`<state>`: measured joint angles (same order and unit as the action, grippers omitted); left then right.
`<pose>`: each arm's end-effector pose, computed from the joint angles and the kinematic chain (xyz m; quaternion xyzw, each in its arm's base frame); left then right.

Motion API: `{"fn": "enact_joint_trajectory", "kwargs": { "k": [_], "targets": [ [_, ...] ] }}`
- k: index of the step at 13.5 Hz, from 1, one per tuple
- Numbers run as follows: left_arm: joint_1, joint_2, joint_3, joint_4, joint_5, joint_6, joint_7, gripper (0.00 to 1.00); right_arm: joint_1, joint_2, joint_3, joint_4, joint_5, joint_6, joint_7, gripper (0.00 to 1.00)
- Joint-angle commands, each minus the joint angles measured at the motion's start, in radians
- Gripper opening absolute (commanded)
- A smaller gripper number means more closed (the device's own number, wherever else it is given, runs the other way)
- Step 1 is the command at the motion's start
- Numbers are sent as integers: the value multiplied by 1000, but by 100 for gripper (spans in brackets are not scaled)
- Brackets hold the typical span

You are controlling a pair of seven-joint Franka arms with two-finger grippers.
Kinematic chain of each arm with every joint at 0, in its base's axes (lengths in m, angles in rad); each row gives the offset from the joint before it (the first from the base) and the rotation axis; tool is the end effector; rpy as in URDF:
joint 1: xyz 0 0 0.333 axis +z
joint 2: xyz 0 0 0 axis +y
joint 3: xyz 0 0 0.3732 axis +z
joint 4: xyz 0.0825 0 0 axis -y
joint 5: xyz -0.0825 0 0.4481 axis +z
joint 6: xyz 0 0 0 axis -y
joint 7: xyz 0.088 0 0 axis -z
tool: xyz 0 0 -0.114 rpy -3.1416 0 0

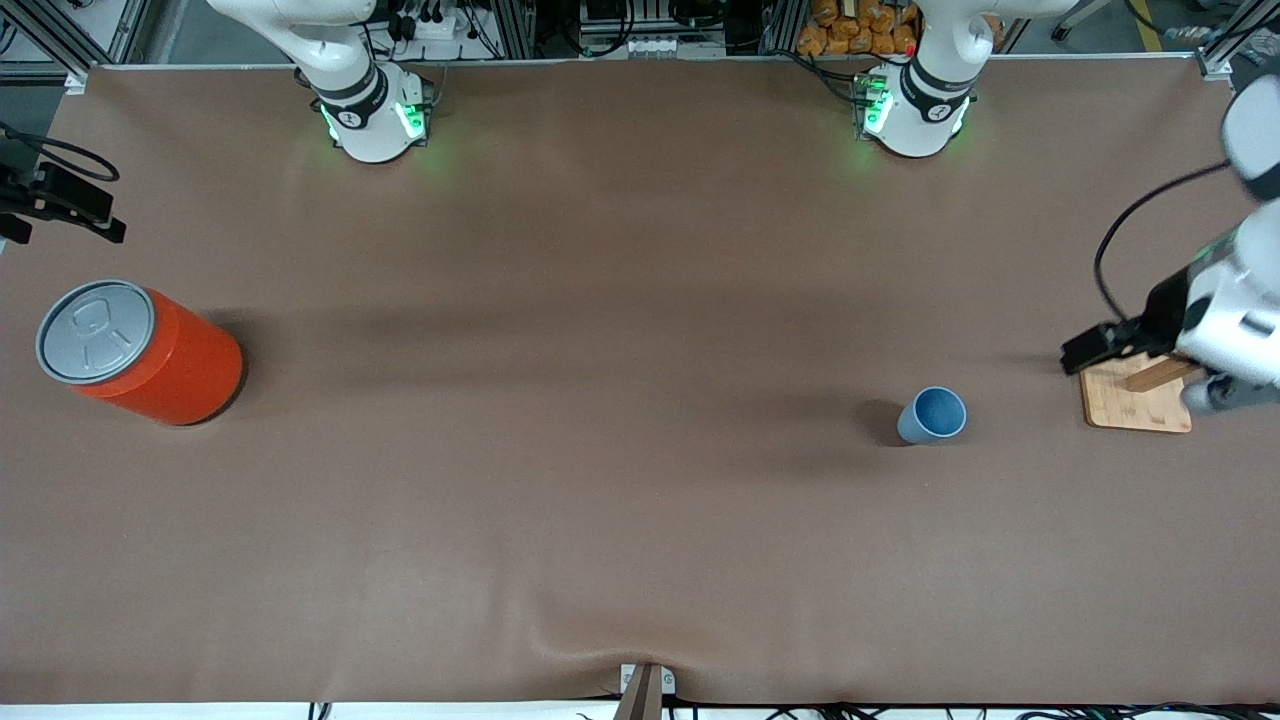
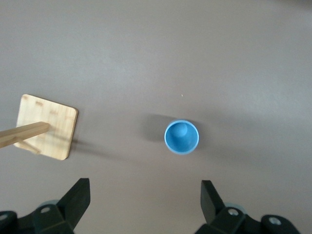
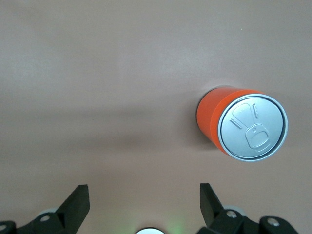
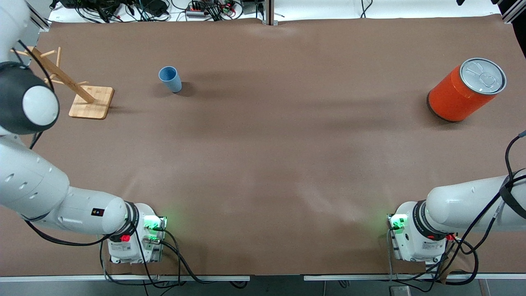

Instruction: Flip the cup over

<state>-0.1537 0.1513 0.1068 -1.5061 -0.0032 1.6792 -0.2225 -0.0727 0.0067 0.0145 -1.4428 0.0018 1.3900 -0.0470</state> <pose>0.6806 -0.0377 0.6214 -0.9961 -0.0871 -0.0121 0.0049 0.5999 -0.0348 0.7227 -0.9995 0.0055 0.0297 0.0025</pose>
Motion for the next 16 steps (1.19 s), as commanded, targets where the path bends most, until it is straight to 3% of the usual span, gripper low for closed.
{"fn": "enact_joint_trajectory", "kwargs": {
  "k": [1, 4, 6, 8, 16],
  "targets": [
    [5, -76, -10, -17, 14, -68, 18, 100, -24, -30, 1, -27, 30, 11, 16, 100],
    [2, -148, -19, -81, 11, -95, 14, 100, -22, -33, -5, -25, 30, 7, 18, 100],
    [16, -154, -24, -80, 6, -90, 14, 100, -21, -33, -5, -24, 29, 3, 32, 100],
    [95, -154, -87, -77, 3, -84, 18, 100, -19, -31, -4, -24, 29, 4, 44, 100],
    [123, -182, -111, -83, 3, -98, 22, 100, -19, -36, -1, -18, 29, 1, 78, 100]
  ]
}}
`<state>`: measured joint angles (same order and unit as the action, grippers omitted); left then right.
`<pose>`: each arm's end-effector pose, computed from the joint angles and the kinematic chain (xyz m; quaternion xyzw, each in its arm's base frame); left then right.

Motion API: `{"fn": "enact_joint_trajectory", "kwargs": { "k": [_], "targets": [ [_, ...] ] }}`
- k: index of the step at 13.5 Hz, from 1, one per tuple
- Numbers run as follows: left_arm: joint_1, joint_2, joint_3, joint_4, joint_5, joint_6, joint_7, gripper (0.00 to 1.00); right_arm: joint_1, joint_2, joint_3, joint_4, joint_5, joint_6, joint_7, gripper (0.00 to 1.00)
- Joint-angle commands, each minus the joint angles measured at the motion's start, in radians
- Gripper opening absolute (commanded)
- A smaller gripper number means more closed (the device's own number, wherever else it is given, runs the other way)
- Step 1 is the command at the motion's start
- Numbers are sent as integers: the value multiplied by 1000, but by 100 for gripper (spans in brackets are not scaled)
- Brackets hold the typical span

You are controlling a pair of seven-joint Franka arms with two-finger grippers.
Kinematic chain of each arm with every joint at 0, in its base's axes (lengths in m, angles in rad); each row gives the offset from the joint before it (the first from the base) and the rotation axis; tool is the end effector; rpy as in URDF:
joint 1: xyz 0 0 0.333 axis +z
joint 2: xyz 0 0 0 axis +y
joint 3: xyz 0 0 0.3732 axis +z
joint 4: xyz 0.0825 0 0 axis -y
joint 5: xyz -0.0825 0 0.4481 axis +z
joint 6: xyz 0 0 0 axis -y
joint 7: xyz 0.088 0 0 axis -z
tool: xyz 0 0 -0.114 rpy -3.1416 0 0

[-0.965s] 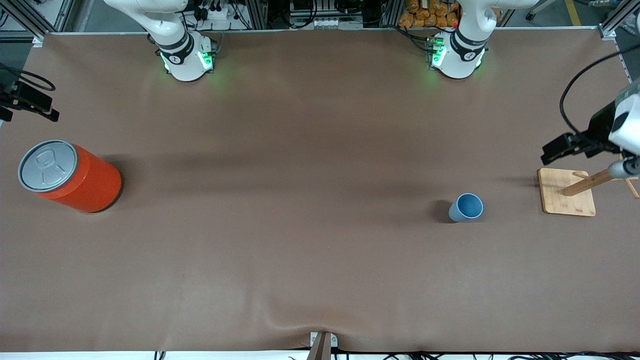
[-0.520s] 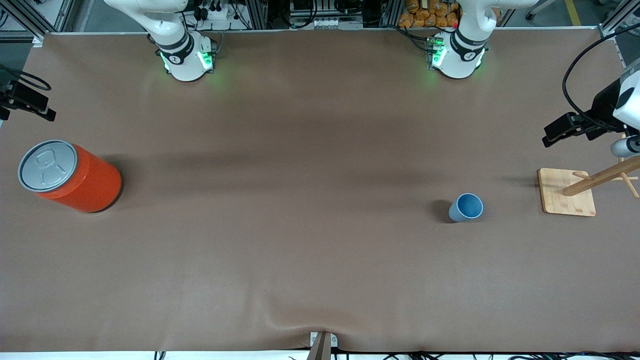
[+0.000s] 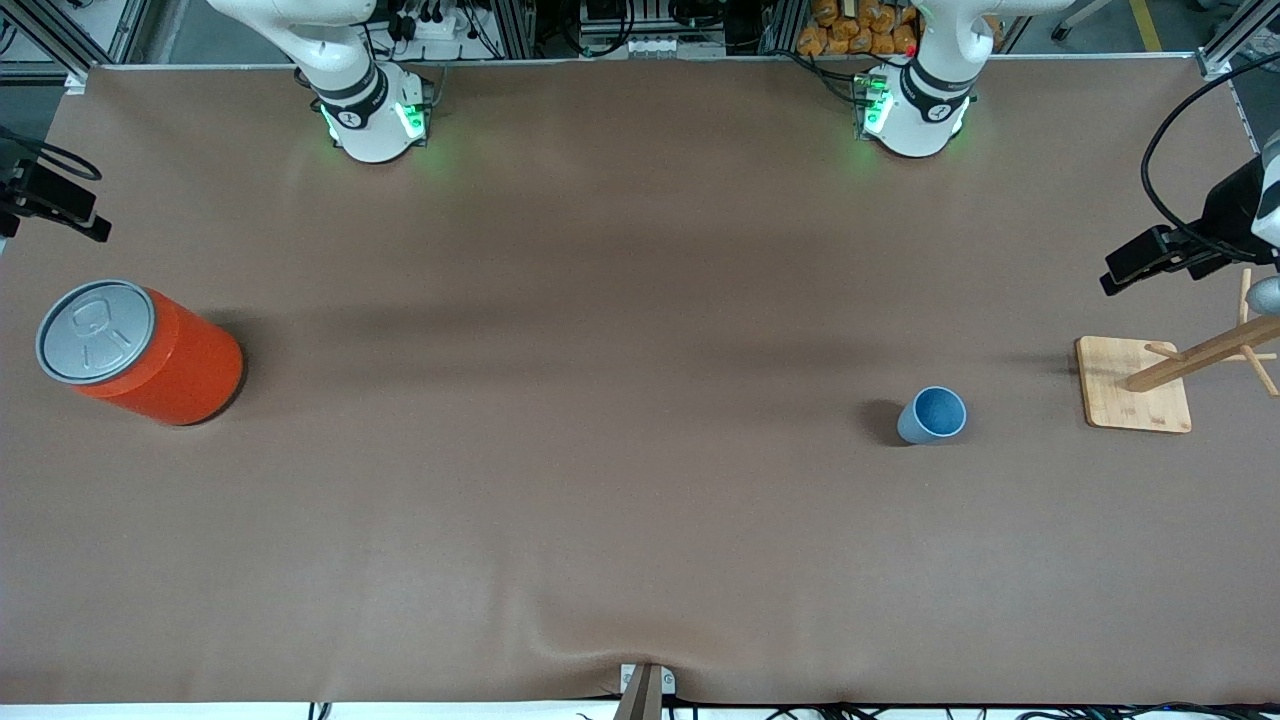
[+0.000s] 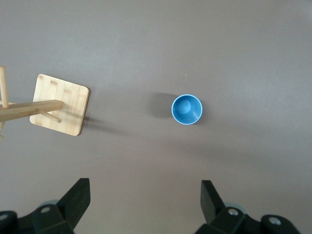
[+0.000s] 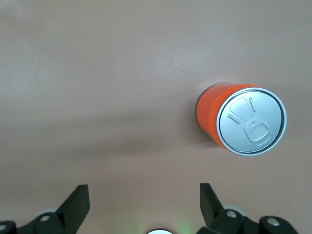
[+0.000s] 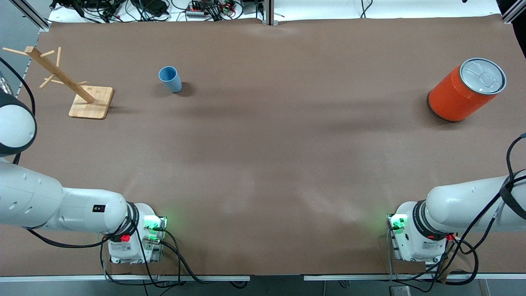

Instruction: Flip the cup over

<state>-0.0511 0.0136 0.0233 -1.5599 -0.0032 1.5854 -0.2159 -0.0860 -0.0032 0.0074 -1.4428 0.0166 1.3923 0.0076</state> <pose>0.6250 -0.0178 0.6734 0.9956 0.0939 0.0057 0.0022 0.5956 -0.0448 0.7289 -0.9988 0.0418 0.0233 0.0090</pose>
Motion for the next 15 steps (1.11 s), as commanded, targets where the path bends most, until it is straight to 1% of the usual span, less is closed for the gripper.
{"fn": "enact_joint_trajectory", "kwargs": {
  "k": [1, 3, 6, 8, 10, 12, 15],
  "targets": [
    [22, -56, -31, -38, 5, -7, 15, 100, -6, -24, 5, -15, 14, -4, 17, 100],
    [25, -81, -49, -63, 8, -16, 18, 100, -9, -21, 3, -8, 14, -4, 9, 100],
    [25, -93, -86, -63, 17, -56, 30, 100, -8, -20, 3, -5, 2, -4, 9, 100],
    [25, -93, -88, -54, 19, -79, 61, 100, -4, -20, 5, -7, 2, -6, 9, 100],
    [25, -93, -79, -35, 20, -81, 136, 100, -1, -18, 6, -5, 0, -10, 11, 100],
    [27, -93, -72, -19, 20, -100, 135, 100, -3, -18, 5, -7, 0, -12, 11, 100],
    [25, -92, -79, -3, 75, -116, 139, 100, -4, -17, 5, -5, 0, -10, 15, 100]
  ]
}}
